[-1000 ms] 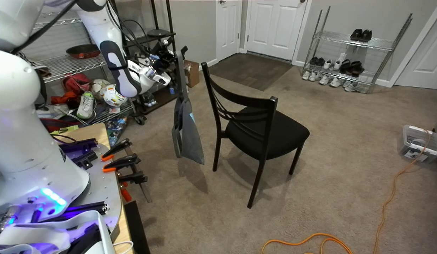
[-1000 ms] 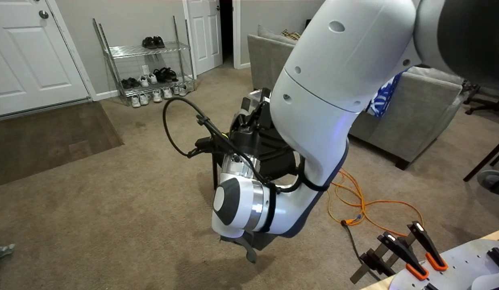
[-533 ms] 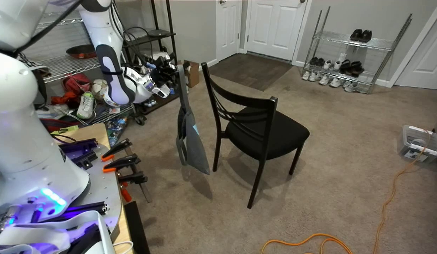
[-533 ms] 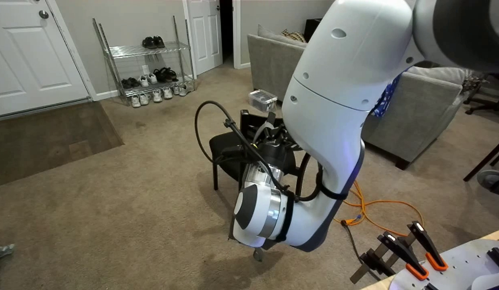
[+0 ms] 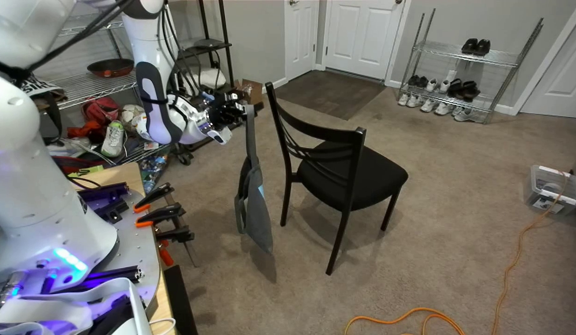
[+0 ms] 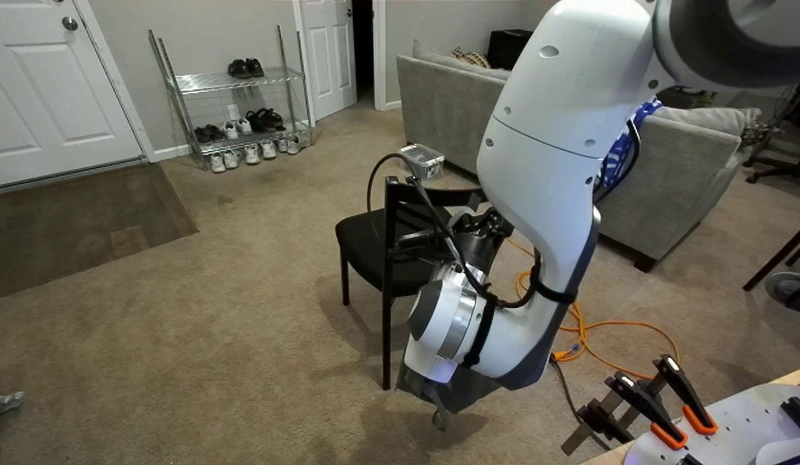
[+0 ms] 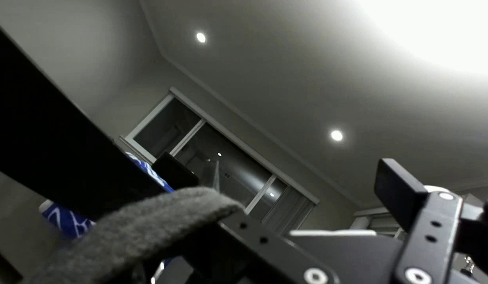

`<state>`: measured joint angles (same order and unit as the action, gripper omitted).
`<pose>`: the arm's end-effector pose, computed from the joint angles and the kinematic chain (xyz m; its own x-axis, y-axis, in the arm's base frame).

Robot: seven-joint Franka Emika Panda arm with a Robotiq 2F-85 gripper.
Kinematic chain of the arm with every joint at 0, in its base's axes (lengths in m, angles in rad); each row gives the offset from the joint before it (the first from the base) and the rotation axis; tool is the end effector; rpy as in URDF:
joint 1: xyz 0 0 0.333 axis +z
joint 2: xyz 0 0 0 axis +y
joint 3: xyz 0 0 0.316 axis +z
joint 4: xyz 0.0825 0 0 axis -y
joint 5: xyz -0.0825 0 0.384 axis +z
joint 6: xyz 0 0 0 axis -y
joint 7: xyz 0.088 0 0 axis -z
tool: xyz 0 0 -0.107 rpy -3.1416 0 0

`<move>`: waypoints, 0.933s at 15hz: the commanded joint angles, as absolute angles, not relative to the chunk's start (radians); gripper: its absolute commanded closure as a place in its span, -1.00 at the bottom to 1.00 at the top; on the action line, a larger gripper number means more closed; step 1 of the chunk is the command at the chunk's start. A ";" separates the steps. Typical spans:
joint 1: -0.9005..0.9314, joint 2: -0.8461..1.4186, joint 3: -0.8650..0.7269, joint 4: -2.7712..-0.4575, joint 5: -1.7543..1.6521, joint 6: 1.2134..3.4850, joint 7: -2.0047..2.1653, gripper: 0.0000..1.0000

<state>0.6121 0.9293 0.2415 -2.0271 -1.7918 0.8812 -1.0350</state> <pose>0.4152 0.2705 0.0847 -0.2194 -0.7492 -0.6250 0.7503 0.2799 -0.5989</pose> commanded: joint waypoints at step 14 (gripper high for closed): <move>0.411 0.937 0.249 -1.966 -1.788 1.097 -1.030 -1.00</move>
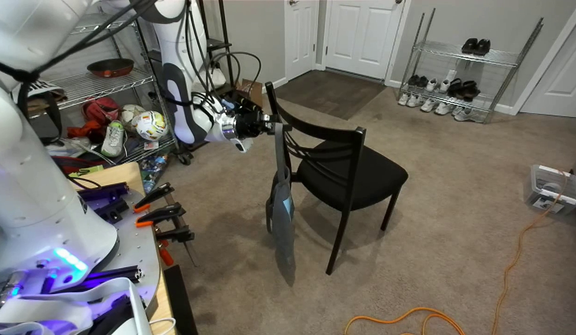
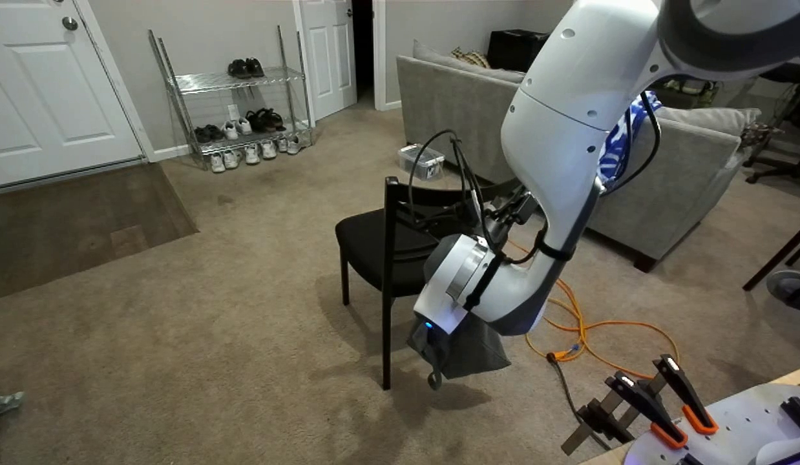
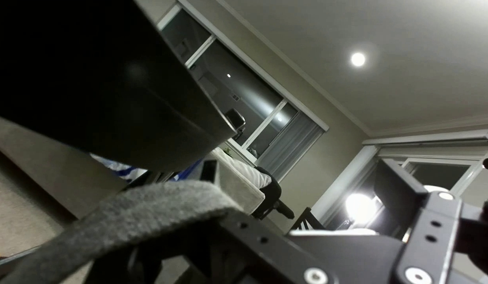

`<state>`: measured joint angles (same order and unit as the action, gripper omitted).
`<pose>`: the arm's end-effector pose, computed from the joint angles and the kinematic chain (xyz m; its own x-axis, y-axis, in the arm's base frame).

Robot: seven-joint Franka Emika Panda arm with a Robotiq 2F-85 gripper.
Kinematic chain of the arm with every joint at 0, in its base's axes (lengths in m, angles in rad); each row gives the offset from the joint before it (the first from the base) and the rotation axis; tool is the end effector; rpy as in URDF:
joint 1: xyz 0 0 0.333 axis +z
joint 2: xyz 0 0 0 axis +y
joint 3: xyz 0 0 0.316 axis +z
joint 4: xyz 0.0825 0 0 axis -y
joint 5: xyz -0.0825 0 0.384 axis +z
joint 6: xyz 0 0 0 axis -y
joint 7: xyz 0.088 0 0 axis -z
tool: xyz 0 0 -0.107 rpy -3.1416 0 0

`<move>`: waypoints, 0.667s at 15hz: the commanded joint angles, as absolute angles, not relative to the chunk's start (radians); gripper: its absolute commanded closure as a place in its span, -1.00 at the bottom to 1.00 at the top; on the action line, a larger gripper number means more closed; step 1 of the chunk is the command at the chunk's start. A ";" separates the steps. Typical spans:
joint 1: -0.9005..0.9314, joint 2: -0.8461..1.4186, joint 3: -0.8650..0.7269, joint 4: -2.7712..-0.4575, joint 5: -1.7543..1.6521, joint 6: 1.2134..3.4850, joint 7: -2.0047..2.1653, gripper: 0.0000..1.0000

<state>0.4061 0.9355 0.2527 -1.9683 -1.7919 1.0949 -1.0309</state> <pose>0.4779 0.2042 0.0653 -0.3990 -0.5801 -0.7101 0.7221 0.2785 -0.6332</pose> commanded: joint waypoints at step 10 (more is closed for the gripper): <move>0.527 1.025 0.256 -1.885 -1.870 1.088 -1.119 -1.00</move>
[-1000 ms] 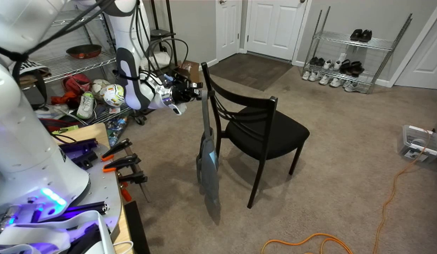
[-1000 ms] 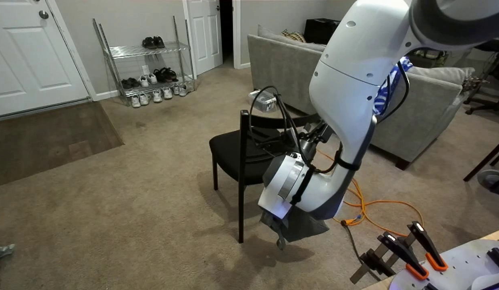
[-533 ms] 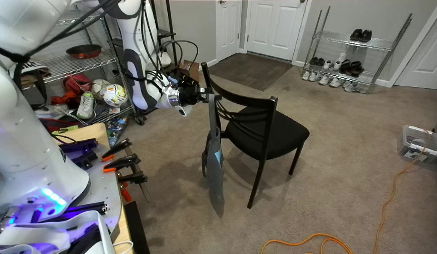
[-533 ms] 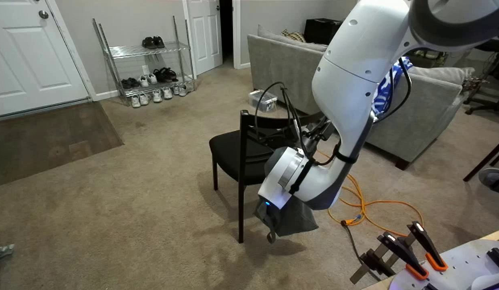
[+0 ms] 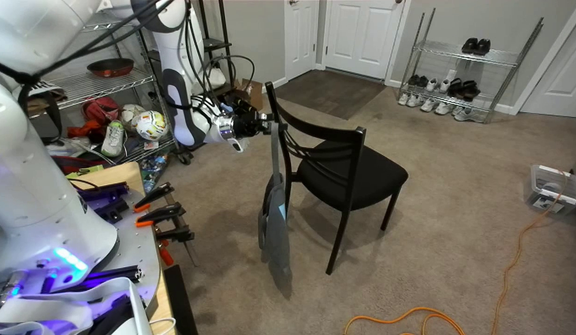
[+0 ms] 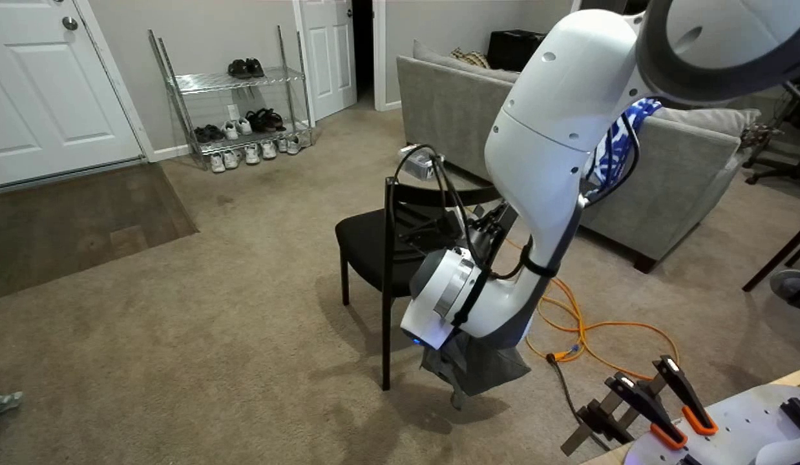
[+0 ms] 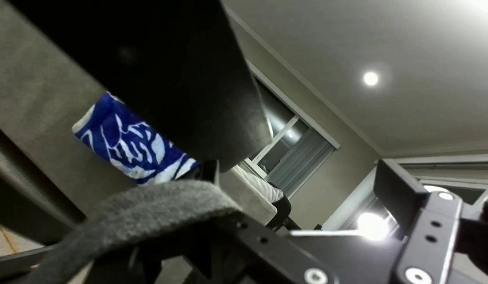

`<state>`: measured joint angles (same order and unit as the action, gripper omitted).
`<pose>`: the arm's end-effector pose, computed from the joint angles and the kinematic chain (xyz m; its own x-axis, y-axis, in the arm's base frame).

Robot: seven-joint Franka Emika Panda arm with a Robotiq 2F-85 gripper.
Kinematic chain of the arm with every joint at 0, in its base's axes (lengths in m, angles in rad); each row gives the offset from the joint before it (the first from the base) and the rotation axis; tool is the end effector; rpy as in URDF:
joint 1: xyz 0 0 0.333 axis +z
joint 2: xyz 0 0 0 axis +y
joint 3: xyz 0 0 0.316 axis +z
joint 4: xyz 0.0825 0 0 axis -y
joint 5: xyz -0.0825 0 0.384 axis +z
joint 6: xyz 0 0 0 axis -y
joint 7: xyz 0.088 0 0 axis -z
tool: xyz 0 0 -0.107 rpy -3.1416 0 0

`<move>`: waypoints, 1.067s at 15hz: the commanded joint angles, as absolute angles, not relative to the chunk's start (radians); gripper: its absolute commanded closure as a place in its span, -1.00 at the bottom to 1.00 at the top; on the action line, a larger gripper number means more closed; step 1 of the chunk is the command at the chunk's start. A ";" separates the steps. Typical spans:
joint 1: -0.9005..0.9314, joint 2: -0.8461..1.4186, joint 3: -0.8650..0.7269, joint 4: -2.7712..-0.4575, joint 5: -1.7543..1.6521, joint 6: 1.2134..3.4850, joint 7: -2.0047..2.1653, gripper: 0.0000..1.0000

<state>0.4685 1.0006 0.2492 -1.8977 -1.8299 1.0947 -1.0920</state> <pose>0.4757 0.2399 0.0475 -0.3844 -0.6274 -0.6773 0.6820 0.3015 -0.6663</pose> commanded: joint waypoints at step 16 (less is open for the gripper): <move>0.464 0.752 0.309 -2.275 -1.970 1.385 -0.850 -1.00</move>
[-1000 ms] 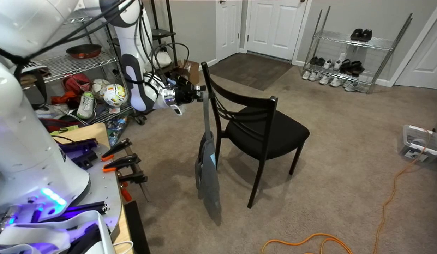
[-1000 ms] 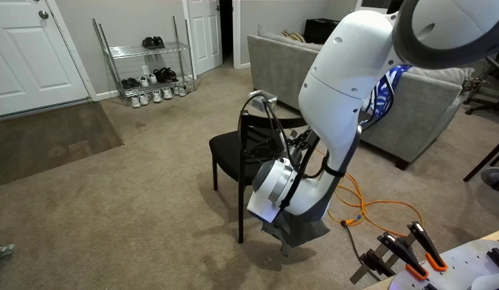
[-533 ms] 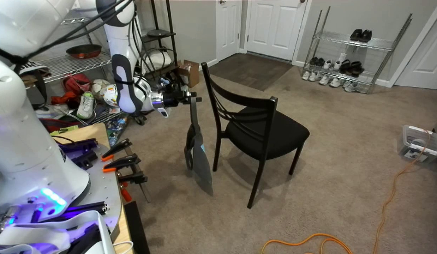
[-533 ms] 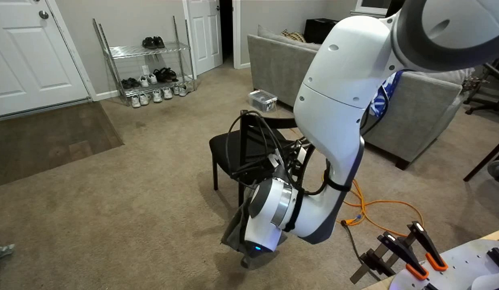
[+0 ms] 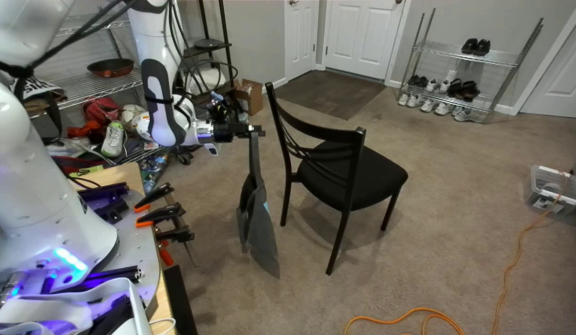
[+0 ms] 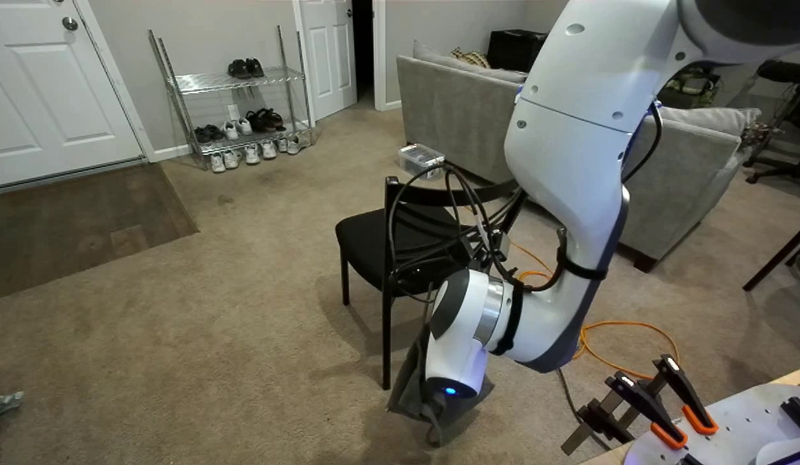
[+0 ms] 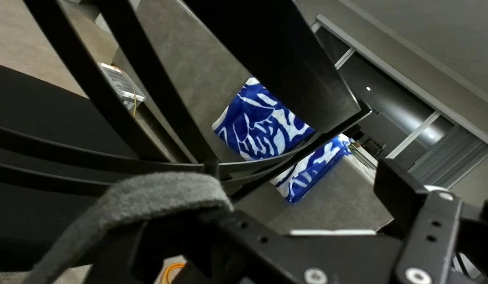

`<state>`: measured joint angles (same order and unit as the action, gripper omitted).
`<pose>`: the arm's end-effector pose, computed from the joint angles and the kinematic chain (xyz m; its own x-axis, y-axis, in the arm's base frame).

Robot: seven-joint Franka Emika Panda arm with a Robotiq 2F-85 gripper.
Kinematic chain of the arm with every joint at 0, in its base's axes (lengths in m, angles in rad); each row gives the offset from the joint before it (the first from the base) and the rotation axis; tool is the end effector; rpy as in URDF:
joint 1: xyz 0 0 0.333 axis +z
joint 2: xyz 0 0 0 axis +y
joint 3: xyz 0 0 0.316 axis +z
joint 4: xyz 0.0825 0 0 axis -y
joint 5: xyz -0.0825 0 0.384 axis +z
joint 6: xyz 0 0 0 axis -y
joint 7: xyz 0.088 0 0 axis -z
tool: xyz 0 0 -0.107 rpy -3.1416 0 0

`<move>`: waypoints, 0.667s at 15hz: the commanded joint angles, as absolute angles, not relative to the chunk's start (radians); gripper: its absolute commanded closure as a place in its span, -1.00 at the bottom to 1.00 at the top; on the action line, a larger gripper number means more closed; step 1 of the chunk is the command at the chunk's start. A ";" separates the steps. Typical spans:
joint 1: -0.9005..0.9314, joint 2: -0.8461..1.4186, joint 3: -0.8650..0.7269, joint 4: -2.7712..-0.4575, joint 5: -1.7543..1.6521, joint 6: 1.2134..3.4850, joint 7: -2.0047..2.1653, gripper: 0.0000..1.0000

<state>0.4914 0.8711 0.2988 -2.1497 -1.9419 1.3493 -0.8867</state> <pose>0.4039 0.2667 0.0375 -0.2932 -0.5523 -0.7804 0.4440 0.6442 -0.6227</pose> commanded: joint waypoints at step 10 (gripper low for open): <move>0.397 0.564 0.314 -2.525 -1.955 1.406 -0.733 -1.00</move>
<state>0.4394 0.6579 0.3011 -2.4105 -1.9420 1.3659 -0.8038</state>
